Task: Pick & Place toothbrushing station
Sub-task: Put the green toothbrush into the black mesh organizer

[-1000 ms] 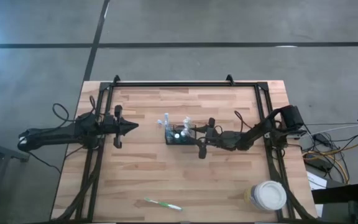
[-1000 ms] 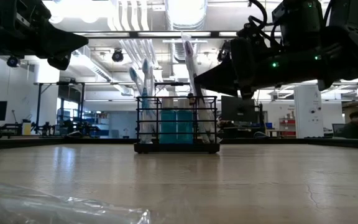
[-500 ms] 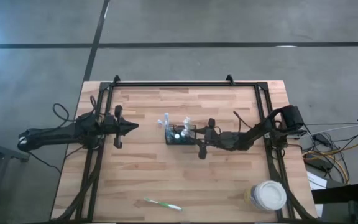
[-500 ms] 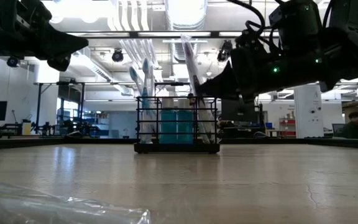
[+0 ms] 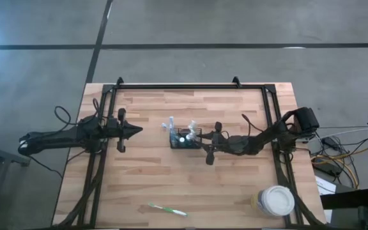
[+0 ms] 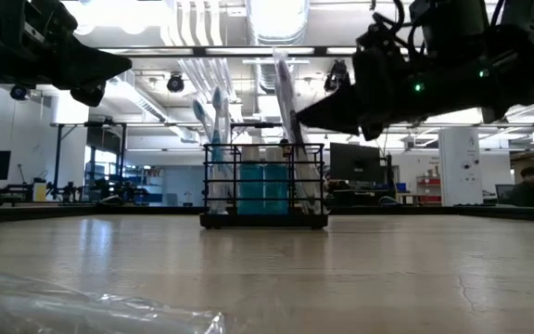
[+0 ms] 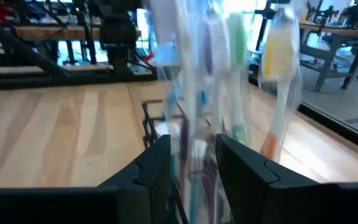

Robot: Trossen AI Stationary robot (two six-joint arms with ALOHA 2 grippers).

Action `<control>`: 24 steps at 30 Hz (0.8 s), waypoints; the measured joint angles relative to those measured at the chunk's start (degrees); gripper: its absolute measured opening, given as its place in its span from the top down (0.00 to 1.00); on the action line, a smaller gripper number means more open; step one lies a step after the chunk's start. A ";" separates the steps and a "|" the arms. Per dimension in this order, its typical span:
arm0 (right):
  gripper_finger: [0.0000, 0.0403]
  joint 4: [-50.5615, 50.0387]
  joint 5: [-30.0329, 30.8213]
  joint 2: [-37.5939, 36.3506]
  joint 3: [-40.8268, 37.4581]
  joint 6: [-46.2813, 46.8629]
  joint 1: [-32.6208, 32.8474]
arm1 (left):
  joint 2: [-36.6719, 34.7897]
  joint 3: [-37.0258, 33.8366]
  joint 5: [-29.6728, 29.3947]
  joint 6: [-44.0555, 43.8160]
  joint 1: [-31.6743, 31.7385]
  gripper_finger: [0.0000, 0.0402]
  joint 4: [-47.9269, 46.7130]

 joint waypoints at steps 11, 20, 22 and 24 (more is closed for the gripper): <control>0.59 -10.57 0.45 -9.99 0.02 1.49 0.54 | 0.00 0.00 0.00 0.00 -0.01 0.98 -0.28; 0.60 -8.24 -5.67 -16.15 -1.09 -2.78 2.17 | 0.00 0.00 0.00 0.00 0.01 0.98 -0.30; 0.62 -7.16 -7.54 -19.06 -2.32 -2.96 2.21 | 0.00 0.00 0.01 0.00 0.01 0.98 -0.32; 0.66 -6.96 -7.73 -22.99 -3.84 -3.36 2.19 | -0.09 0.00 0.02 0.00 -0.02 0.98 -0.32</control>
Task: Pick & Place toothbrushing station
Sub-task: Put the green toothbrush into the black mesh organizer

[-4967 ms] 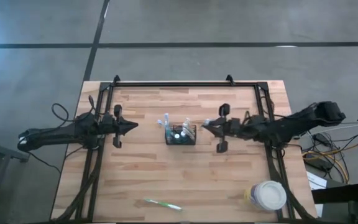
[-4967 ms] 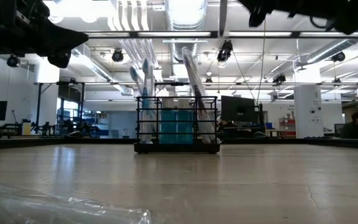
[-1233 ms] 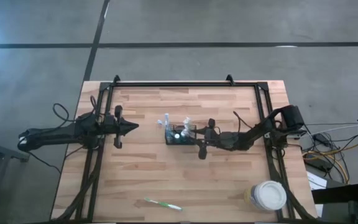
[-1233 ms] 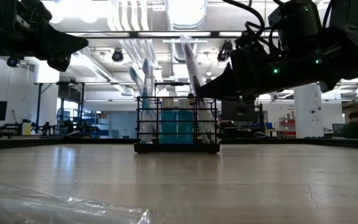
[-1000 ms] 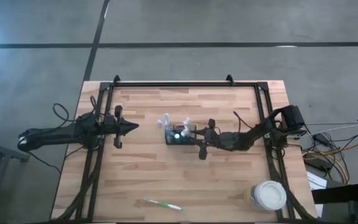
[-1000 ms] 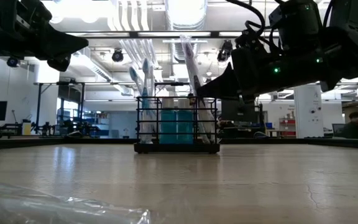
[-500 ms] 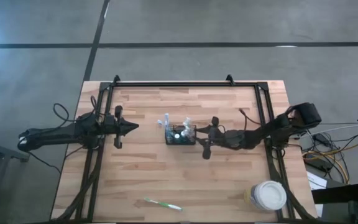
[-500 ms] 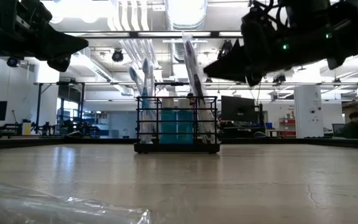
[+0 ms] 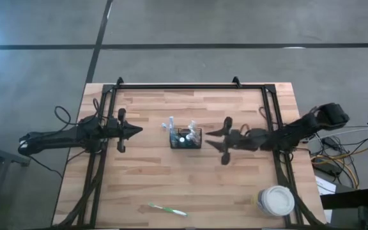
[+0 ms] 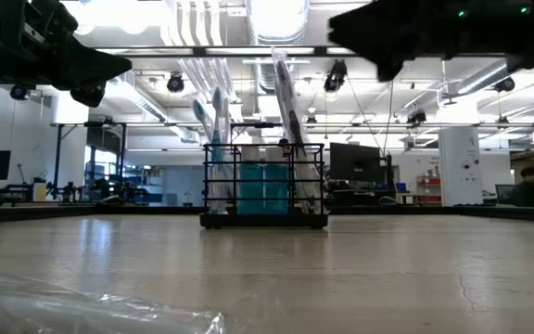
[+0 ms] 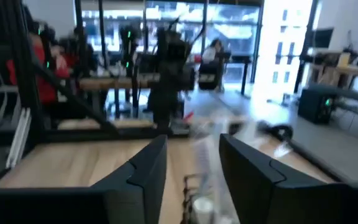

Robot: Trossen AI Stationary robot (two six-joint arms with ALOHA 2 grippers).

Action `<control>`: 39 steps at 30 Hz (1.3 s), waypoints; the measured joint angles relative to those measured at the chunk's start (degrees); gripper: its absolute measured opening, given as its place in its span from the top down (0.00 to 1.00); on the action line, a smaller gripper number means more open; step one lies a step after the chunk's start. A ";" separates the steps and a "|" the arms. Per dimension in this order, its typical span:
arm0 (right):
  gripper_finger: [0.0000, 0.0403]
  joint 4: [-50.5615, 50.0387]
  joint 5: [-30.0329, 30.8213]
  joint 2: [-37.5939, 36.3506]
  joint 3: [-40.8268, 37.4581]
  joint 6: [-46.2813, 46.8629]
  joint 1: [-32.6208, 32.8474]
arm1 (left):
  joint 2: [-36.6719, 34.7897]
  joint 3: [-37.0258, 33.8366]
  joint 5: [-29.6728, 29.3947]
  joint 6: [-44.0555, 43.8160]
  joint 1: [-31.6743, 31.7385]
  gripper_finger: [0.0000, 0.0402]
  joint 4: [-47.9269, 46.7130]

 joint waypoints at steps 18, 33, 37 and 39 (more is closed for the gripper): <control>0.97 -5.70 -11.86 -36.37 -17.32 2.72 -5.40 | -0.37 0.00 -0.02 1.46 0.02 0.98 -0.09; 0.97 -17.68 -17.78 -55.92 -22.38 7.33 -10.45 | -0.41 0.00 -0.02 1.14 0.02 0.98 -0.55; 0.97 -23.51 -17.80 -59.02 -22.41 8.37 -12.02 | -0.41 0.00 -0.02 1.11 0.01 0.98 -1.35; 0.97 -24.96 -17.78 -59.70 -22.43 8.52 -12.43 | -0.41 0.00 -0.02 1.21 0.01 0.98 -1.57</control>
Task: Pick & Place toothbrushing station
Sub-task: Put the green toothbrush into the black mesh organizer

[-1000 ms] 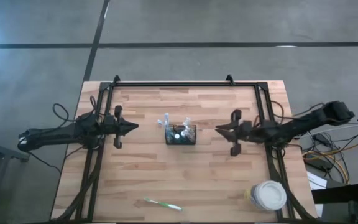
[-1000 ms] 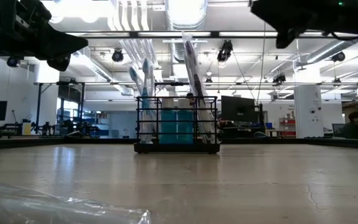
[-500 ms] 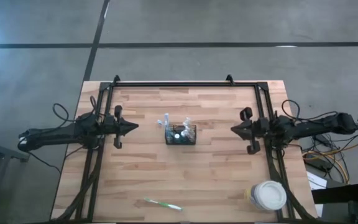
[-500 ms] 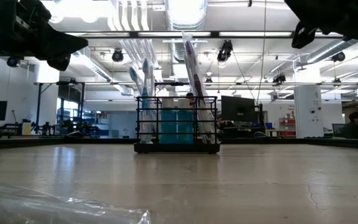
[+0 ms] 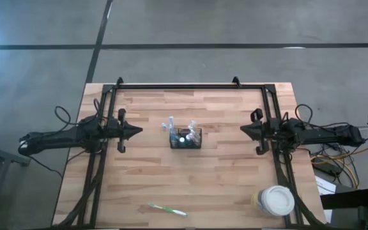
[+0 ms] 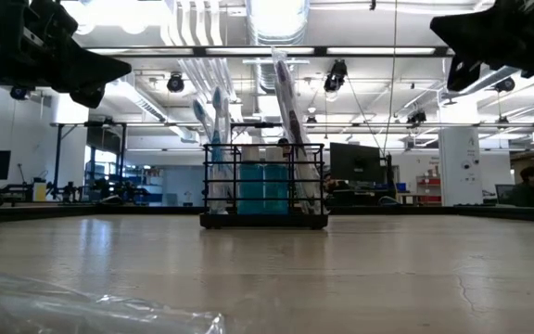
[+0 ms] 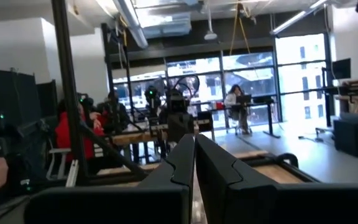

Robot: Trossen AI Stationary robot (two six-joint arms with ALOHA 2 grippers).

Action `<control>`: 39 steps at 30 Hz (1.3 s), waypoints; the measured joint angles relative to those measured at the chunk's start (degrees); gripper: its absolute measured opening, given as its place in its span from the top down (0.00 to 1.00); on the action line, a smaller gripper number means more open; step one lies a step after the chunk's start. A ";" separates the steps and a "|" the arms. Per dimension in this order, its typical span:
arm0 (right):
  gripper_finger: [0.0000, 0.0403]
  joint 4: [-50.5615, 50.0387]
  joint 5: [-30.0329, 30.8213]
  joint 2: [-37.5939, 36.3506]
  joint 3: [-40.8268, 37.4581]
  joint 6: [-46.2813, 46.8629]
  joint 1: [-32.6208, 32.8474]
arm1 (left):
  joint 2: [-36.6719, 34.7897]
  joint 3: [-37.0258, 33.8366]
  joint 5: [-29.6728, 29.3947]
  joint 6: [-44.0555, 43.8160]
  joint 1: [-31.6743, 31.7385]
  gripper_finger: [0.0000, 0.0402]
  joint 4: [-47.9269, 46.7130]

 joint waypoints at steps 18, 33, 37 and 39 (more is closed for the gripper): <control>0.97 -5.40 -0.25 -5.96 -0.07 0.87 -4.05 | 0.00 0.00 0.00 0.63 0.01 0.98 -0.18; 0.97 -17.14 -6.65 -14.67 -0.07 2.79 -4.01 | -0.11 0.00 0.00 3.21 0.00 0.98 -0.16; 0.97 -18.65 -6.63 -15.94 -0.07 2.81 -4.01 | -0.04 0.02 0.44 0.48 -0.04 0.98 -0.16; 0.97 -18.62 -6.58 -16.08 -0.07 2.80 -4.01 | 0.71 0.28 2.82 -1.44 -0.14 0.98 -0.22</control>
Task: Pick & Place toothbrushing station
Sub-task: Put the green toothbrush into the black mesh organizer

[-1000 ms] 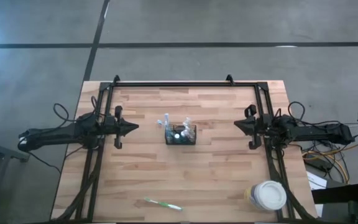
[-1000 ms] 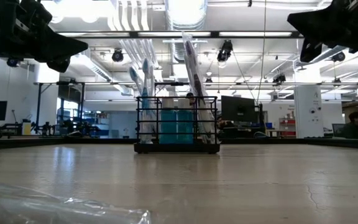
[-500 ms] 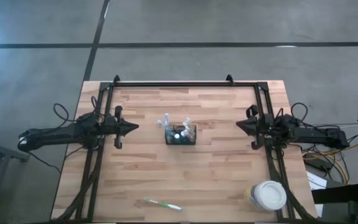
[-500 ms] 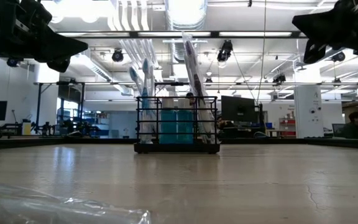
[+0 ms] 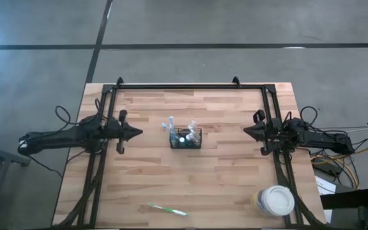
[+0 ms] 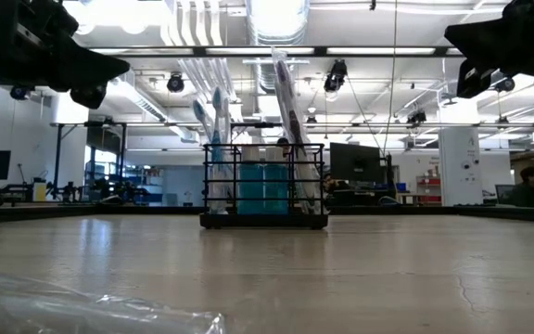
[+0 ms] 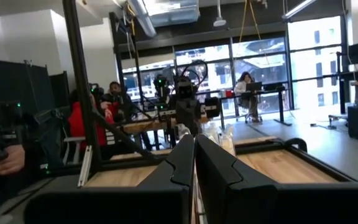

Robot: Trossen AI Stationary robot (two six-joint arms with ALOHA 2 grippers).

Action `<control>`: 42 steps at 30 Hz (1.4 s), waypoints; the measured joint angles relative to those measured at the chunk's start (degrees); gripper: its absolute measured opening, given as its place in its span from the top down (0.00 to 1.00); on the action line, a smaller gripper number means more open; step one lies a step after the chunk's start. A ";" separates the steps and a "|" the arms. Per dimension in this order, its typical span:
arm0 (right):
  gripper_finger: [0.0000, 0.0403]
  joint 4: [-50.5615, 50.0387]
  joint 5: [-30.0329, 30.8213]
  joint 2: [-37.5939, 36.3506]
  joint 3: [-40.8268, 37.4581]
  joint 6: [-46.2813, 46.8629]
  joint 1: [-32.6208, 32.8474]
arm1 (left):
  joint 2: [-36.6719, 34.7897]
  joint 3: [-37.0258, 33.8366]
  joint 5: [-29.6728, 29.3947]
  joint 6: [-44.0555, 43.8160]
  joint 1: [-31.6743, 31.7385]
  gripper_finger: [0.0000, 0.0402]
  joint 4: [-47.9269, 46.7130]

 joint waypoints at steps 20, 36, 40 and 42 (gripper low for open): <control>0.97 -0.26 0.11 0.20 0.00 0.59 0.02 | 31.35 25.01 -11.41 -2.98 -27.06 0.97 -14.15; 0.97 -1.38 0.29 0.56 0.00 6.08 0.02 | 60.53 40.95 -13.27 -22.17 -43.80 0.49 -22.21; 0.97 -1.49 0.50 0.55 0.00 7.17 0.02 | 67.14 42.46 -12.89 -23.91 -47.08 0.40 -22.36; 0.97 -1.53 0.55 0.55 0.00 7.38 0.02 | 70.03 43.77 -12.87 -23.97 -48.70 0.39 -22.27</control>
